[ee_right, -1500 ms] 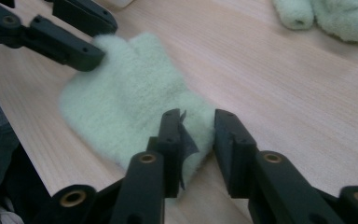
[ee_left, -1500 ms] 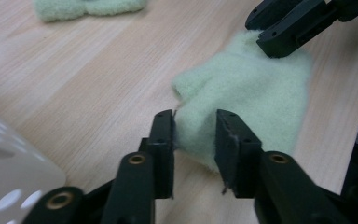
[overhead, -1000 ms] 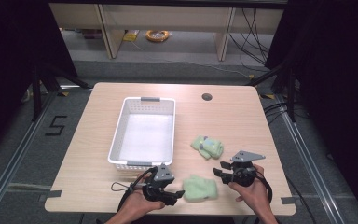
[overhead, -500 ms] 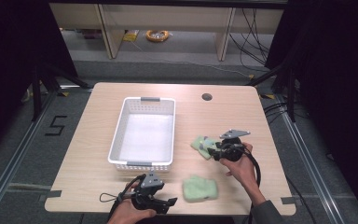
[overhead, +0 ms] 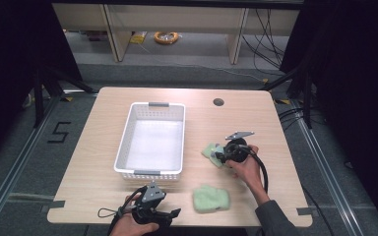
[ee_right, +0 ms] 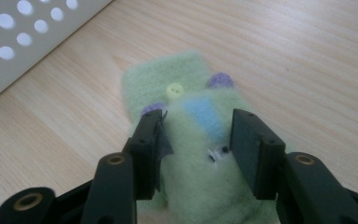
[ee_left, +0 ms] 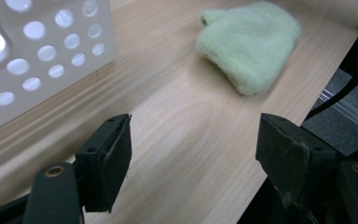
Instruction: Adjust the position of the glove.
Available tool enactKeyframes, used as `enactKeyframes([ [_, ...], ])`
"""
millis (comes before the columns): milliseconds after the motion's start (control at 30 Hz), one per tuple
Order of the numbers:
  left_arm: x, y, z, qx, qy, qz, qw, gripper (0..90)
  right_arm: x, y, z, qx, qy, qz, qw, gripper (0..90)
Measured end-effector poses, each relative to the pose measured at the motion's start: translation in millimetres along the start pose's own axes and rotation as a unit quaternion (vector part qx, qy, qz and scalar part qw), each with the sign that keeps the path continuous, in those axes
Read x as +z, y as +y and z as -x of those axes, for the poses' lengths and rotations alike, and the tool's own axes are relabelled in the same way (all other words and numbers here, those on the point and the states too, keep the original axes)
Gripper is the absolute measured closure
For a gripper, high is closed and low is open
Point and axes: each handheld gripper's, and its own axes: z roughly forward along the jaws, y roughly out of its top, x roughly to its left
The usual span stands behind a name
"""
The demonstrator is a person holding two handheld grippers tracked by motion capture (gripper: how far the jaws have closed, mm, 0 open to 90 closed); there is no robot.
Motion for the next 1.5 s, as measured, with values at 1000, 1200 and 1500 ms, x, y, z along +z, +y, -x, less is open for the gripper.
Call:
enactKeyframes([
  [1000, 4.3, -3.9, -2.6, -0.008, 0.005, -0.004, 0.9999, 27.0, -67.0, -7.7, -35.8, -0.061, 0.053, 0.074, 0.994, 83.5],
  [1200, 1.6, -0.7, 0.3, 0.0, 0.007, 0.012, 0.9999, 28.2, -83.9, -28.7, -57.9, -0.04, 0.086, 0.081, 0.9922, 83.4],
  [1500, 10.7, 21.3, 29.7, 0.005, -0.021, 0.046, 0.9987, 30.1, -94.4, -40.6, -71.0, -0.035, 0.091, 0.079, 0.9921, 83.2],
])
